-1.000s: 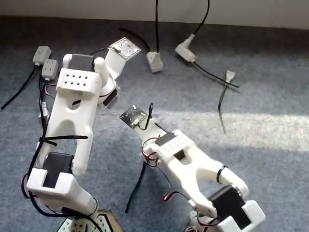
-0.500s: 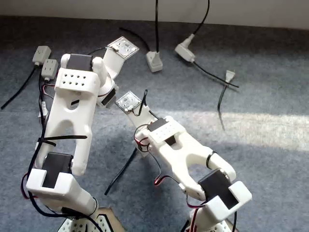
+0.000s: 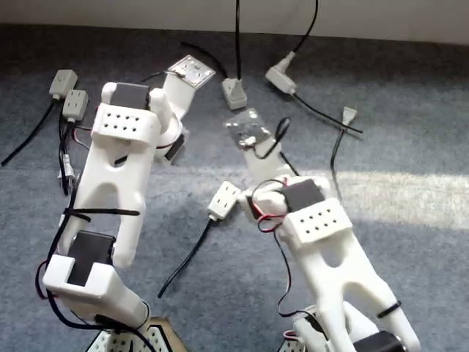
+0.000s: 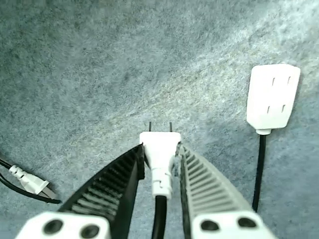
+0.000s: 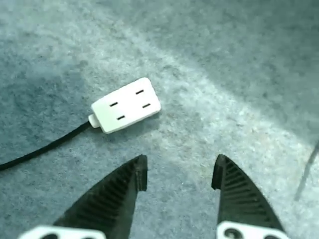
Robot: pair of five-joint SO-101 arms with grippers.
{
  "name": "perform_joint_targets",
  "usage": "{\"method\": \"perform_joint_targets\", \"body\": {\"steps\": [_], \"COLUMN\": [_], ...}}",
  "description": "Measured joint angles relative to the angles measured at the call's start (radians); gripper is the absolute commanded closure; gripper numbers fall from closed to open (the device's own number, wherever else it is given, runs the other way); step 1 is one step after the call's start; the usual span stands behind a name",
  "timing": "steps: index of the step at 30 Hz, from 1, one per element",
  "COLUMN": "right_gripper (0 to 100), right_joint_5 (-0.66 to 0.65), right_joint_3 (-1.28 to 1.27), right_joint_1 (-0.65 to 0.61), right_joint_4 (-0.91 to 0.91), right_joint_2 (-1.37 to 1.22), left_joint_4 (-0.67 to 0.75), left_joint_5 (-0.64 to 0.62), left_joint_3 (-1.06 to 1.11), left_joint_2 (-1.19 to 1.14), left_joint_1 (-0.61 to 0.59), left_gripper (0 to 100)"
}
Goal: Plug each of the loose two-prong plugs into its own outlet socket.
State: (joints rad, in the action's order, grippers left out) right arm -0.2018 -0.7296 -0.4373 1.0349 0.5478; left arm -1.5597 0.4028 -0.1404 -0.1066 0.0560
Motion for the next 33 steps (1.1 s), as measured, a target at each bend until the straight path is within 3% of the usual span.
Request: {"method": "perform_joint_targets", "body": {"steps": [4,9,15,20,26,33], "right_gripper": [78.1,78.1,78.1,78.1,78.1,78.1], "right_joint_5": [0.002,0.072,0.091,0.091,0.091,0.091], "right_joint_3": [-0.252,-0.545,-0.706,-0.709,-0.709,-0.709], "right_joint_1": [0.121,0.146,0.143,0.143,0.143,0.143], "right_joint_4": [-0.133,-0.331,-0.446,-0.47,-0.47,-0.47], "right_joint_2": [0.094,0.181,0.281,0.305,0.305,0.305], "left_joint_4": [0.0,0.0,0.0,0.074,0.338,0.45], "left_joint_5": [-0.146,-0.321,-0.525,-0.559,-0.56,-0.523], "left_joint_3": [0.0,0.006,0.075,0.236,0.551,0.609], "left_joint_2": [0.0,0.0,0.023,0.18,0.413,0.322], "left_joint_1": [0.098,0.181,0.186,0.288,0.388,0.388], "left_gripper": [99,99,99,99,99,99]}}
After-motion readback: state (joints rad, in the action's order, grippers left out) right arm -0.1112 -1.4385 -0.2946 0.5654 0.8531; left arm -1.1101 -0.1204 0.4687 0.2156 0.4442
